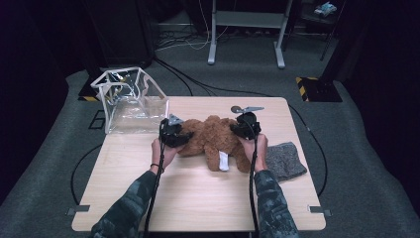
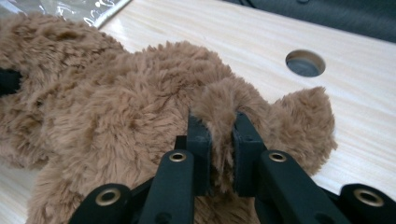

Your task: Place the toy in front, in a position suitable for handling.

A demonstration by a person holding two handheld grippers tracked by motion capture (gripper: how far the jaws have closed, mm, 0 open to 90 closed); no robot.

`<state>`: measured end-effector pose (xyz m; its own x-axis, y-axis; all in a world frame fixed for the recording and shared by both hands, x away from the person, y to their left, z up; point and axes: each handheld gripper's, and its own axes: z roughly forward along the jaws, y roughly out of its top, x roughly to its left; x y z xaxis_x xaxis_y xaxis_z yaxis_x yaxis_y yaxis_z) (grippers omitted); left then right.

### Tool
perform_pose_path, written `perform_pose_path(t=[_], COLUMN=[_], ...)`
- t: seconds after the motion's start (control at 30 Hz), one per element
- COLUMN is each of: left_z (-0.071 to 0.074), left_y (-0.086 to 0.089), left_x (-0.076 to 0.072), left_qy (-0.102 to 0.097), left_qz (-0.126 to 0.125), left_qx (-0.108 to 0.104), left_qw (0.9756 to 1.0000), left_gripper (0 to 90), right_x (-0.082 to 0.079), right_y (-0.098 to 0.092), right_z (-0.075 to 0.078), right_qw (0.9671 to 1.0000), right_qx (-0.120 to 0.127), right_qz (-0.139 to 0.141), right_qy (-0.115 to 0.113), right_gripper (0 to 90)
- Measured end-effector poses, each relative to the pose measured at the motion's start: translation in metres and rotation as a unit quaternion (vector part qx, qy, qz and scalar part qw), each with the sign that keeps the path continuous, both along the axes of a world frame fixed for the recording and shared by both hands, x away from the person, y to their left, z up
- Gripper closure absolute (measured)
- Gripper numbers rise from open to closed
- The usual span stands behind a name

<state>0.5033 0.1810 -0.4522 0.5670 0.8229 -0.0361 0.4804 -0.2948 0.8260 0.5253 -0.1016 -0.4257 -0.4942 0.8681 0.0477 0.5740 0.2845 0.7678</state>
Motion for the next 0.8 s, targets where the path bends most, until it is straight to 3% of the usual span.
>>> perform_pose_path(t=[0.3,0.5,0.63,0.8], left_z=[0.013,0.037,0.053,0.063], left_y=[0.006,0.012,0.014,0.017], left_x=[-0.008,-0.02,-0.031,-0.043], left_qy=[-0.013,-0.019,-0.025,-0.022], left_qz=[-0.01,-0.023,-0.033,-0.047], left_qx=[-0.031,-0.054,-0.056,-0.065], left_qw=[0.9994,0.9981,0.9976,0.9966], left_gripper=[68.2,68.5,68.6,68.5], right_x=[-0.017,-0.031,-0.045,-0.062], right_y=[-0.001,-0.002,-0.005,-0.008], right_z=[0.023,0.043,0.057,0.07], right_qw=[0.9992,0.9984,0.9976,0.9966], right_qx=[0.008,0.008,0.013,0.021], right_qz=[0.001,0.004,0.008,0.012], right_qy=[-0.038,-0.057,-0.068,-0.079], right_gripper=[82.6,82.6,82.5,82.5])
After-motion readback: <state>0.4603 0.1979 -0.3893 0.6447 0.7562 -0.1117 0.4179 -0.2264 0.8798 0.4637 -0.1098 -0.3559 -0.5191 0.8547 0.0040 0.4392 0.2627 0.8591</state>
